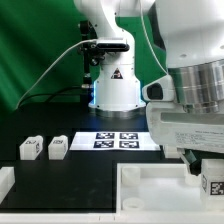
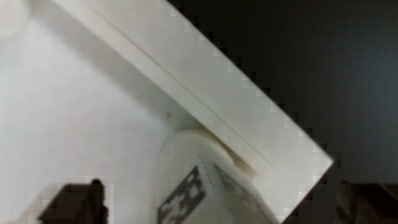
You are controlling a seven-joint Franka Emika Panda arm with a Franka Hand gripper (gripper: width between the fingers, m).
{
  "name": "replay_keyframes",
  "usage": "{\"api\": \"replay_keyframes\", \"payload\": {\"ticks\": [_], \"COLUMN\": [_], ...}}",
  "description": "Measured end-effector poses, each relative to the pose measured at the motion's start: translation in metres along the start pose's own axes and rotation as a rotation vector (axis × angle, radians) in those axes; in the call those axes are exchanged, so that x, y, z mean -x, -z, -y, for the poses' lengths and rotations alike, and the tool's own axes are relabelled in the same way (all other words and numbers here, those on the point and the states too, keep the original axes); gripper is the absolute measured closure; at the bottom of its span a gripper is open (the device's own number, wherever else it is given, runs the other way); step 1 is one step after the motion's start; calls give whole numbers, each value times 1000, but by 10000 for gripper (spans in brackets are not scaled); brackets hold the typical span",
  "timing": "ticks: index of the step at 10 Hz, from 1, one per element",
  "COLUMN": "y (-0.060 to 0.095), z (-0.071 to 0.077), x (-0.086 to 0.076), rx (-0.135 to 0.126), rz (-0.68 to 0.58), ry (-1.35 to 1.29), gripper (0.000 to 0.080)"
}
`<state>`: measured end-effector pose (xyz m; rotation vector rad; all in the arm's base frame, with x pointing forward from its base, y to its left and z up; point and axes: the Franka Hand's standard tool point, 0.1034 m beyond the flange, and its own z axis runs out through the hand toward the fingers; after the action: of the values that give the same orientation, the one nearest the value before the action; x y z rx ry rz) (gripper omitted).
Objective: Assemble one leg
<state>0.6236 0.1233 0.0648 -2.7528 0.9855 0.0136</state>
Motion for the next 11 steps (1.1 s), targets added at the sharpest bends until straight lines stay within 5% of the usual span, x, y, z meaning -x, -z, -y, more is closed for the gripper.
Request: {"api": "replay_keyframes", "payload": {"ticks": [2, 3, 4, 6, 7, 8, 9, 11], "y": [0, 4, 9, 8, 8, 8, 8, 8], "z": [0, 3, 7, 7, 7, 7, 8, 5], "x": [-1, -4, -9, -9, -9, -8, -8, -11], "rx": [7, 64, 86, 84, 84, 79, 75, 64], "rz": [-2, -21, -34, -33, -33, -35, -37, -42], "ry": [162, 398, 589, 617, 616, 532, 432, 208], "gripper": [150, 150, 150, 150, 249, 249, 432, 492]}}
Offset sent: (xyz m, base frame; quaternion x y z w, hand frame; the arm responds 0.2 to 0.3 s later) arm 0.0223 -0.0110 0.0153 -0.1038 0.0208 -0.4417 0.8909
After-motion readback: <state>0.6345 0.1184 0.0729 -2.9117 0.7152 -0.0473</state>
